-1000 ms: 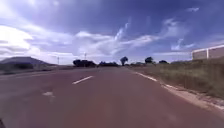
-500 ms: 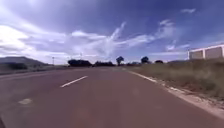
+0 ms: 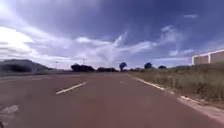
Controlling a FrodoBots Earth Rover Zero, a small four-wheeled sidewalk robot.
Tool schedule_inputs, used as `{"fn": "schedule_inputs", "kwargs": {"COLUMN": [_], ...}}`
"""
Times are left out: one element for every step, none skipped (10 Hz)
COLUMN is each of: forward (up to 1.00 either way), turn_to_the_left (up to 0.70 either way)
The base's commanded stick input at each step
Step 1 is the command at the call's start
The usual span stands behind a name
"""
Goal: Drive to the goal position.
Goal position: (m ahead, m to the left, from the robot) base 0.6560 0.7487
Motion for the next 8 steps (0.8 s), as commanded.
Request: {"fn": "schedule_inputs", "kwargs": {"forward": [1.0, 1.0, 1.0, 1.0, 1.0, 1.0, 1.0, 1.0], "turn_to_the_left": [0.0, 0.0, 0.0, 0.0, 0.0, 0.0, -0.07, -0.16]}}
